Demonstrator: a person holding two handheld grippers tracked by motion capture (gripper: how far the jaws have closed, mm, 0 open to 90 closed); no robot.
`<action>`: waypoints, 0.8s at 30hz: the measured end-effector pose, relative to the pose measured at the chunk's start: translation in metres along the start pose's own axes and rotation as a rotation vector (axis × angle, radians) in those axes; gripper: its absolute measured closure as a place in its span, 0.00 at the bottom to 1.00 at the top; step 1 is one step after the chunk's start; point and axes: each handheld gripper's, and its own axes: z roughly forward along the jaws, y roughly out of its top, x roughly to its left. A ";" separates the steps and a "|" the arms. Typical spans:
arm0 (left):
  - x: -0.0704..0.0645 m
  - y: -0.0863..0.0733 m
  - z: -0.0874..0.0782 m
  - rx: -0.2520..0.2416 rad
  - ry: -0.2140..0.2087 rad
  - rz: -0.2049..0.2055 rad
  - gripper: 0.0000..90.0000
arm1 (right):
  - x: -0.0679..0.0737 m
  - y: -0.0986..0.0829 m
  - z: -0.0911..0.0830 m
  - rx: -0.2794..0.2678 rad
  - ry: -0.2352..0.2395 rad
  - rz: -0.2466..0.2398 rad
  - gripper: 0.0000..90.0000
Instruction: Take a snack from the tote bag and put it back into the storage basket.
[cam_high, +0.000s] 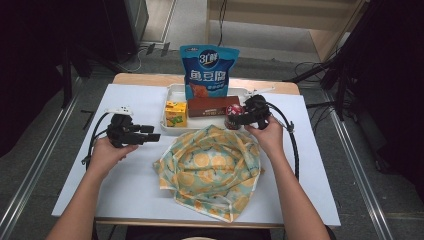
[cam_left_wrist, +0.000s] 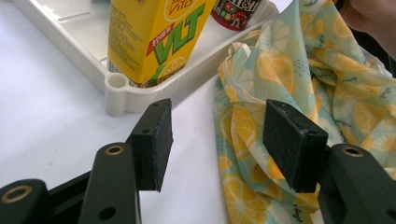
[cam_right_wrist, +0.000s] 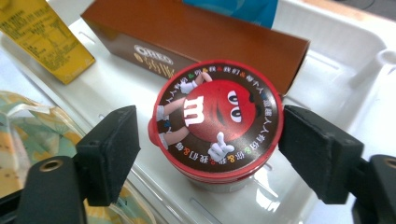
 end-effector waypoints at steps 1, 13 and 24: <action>0.000 0.000 0.000 0.000 0.000 0.000 0.48 | 0.000 0.000 -0.002 -0.008 -0.001 0.003 0.26; 0.000 0.000 -0.001 -0.003 0.003 -0.001 0.48 | 0.008 0.005 -0.021 -0.055 0.038 0.028 0.46; 0.000 -0.001 -0.002 -0.002 0.007 -0.002 0.48 | 0.019 0.006 -0.021 -0.057 0.078 0.018 0.70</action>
